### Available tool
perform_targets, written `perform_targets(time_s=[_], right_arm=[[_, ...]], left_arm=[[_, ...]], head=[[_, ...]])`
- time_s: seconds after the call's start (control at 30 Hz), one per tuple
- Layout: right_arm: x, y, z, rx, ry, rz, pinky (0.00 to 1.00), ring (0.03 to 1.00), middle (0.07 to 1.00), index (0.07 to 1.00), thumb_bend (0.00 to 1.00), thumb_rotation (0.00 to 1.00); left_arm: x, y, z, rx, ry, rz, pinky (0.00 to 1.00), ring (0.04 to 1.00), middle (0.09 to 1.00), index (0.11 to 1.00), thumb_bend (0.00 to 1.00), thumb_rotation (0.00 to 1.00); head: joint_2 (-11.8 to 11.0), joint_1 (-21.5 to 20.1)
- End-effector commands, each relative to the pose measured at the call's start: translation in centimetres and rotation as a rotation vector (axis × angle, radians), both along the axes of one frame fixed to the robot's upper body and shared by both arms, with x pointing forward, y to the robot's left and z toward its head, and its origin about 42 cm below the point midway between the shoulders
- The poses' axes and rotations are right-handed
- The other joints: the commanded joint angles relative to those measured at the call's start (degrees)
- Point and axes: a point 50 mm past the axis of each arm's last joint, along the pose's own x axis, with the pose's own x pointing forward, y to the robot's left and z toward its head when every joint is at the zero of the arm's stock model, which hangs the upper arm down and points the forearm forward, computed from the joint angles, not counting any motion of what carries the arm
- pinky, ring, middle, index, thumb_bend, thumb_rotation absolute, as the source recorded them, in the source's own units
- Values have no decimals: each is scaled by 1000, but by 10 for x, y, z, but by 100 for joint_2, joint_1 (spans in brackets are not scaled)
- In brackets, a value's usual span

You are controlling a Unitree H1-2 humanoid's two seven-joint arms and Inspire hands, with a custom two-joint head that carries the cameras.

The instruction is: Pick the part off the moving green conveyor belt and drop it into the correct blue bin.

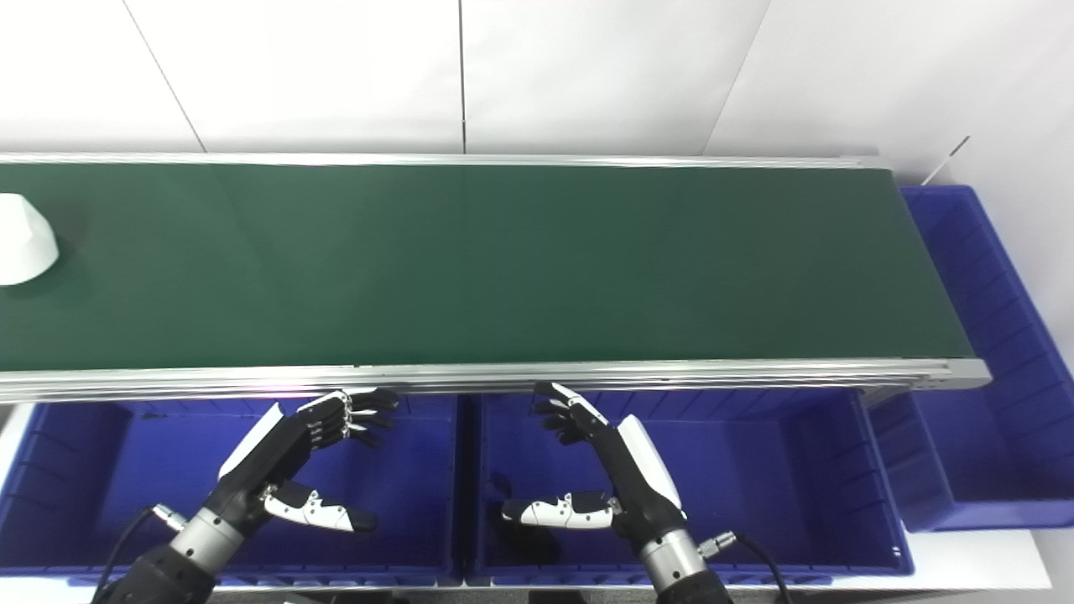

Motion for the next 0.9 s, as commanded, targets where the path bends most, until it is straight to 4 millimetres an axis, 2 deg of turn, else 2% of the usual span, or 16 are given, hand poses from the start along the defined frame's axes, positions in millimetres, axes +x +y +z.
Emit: perform_targets(time_s=[0.0,0.87], right_arm=[[0,-2,8,20,-70,9,739,780,821,878,738,248],[1,0,4,-1,-60,16,727,779,815,871,745,294]], left_arm=[[4,-1,8,-18,-57,0,635,737,801,777,847,193],[4,2,6,-11,-52,10,633,732,795,776,843,192]], head=[[-8,15],[-126,24]])
